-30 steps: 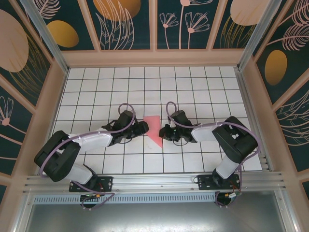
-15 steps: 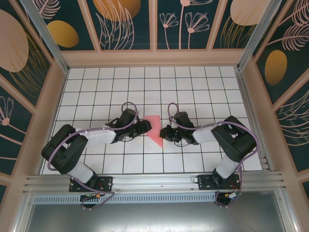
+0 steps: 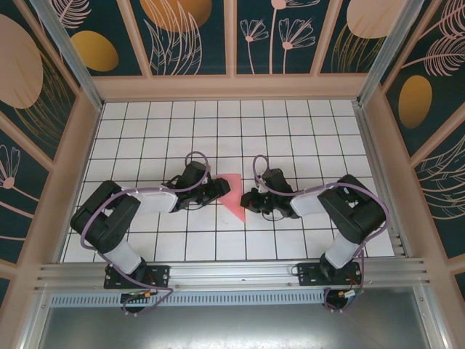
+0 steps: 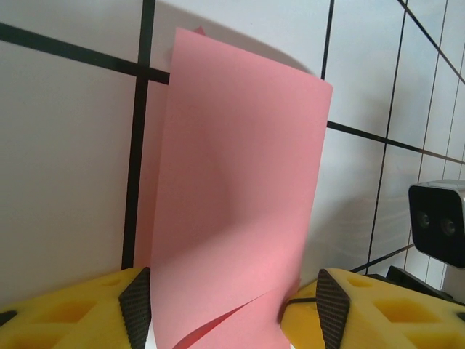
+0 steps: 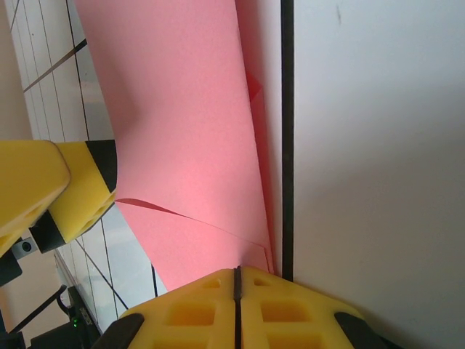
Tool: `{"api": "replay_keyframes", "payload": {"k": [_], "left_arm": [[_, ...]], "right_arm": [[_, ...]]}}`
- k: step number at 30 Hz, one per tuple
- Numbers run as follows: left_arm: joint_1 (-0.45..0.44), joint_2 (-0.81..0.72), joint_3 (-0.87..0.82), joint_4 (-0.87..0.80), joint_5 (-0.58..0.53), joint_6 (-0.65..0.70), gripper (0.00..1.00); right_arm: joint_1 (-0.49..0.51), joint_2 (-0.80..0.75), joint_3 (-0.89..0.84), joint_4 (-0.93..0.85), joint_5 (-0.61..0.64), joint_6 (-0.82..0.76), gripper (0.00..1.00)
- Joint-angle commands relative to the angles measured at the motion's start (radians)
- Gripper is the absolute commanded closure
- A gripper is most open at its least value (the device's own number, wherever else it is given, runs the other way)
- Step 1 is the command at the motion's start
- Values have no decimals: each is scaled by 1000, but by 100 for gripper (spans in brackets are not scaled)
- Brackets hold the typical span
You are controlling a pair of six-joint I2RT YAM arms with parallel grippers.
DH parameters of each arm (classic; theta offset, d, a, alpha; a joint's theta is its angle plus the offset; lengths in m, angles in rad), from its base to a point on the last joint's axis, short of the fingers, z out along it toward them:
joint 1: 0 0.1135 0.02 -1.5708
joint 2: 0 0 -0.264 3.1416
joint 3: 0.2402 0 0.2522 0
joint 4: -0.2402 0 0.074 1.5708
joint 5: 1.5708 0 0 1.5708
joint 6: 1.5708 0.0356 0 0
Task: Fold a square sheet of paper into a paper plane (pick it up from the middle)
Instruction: Fold the wing for the fifth time at the center of the table.
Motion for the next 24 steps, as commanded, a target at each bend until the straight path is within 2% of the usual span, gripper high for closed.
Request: {"api": "replay_keyframes", "payload": {"k": [1, 6, 10, 19, 24], "left_arm": [[4, 20, 17, 42, 21, -23, 37], [5, 19, 19, 65, 30, -33, 40], [14, 25, 11, 130, 80, -61, 45], [56, 50, -14, 222, 150, -102, 64], [65, 62, -1, 234, 184, -99, 69]], "right_arm": [[-10, 37, -35, -44, 38, -2, 90], [-10, 44, -37, -38, 36, -3, 90], [-12, 54, -37, -32, 33, -6, 90], [-18, 61, -37, -29, 25, -13, 90], [-24, 56, -33, -39, 25, -22, 90]]}}
